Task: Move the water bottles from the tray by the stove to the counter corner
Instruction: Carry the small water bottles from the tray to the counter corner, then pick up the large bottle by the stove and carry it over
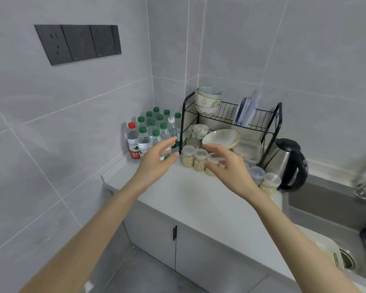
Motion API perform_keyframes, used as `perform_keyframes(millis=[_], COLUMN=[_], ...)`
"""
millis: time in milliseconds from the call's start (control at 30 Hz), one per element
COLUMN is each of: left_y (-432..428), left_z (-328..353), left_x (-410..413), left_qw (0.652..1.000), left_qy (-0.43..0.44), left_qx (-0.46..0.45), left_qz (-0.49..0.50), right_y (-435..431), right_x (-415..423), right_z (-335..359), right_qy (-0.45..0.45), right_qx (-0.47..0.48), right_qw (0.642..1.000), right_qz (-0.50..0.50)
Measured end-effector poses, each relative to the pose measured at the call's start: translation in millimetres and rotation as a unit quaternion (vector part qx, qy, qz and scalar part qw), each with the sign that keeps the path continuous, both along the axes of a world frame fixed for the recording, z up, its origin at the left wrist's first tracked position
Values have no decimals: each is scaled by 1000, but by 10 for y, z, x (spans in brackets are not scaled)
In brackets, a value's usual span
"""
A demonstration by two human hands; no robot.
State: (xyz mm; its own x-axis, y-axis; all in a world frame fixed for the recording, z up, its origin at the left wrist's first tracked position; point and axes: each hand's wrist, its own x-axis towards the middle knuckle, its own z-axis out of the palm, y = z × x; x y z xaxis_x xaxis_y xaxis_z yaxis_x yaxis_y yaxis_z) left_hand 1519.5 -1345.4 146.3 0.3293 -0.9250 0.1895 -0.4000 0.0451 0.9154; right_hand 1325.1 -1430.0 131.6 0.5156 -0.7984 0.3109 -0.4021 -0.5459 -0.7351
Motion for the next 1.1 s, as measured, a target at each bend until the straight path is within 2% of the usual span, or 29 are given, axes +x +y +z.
perform_keyframes(millis=[300,667,900,1100], left_y=[755,1503,2104,2905], left_z=[83,294,462,563], left_x=[-687,-2067,-3411,-4698], left_qw=[993,955,901,845], left_qy=[4,2,-24,-18], left_qx=[7,-14,-31,-55], left_qz=[-115,-296,-432,-531], right_y=[1159,2703,3888,5142], right_x=[-794,-2236,-3361,-4357], right_z=[75,273,427,477], right_qy=[8,9,-14,-9], right_qx=[-23,-39,-42,-47], right_qw=[997,965,917,851], right_qz=[-76,-260,-396,-522])
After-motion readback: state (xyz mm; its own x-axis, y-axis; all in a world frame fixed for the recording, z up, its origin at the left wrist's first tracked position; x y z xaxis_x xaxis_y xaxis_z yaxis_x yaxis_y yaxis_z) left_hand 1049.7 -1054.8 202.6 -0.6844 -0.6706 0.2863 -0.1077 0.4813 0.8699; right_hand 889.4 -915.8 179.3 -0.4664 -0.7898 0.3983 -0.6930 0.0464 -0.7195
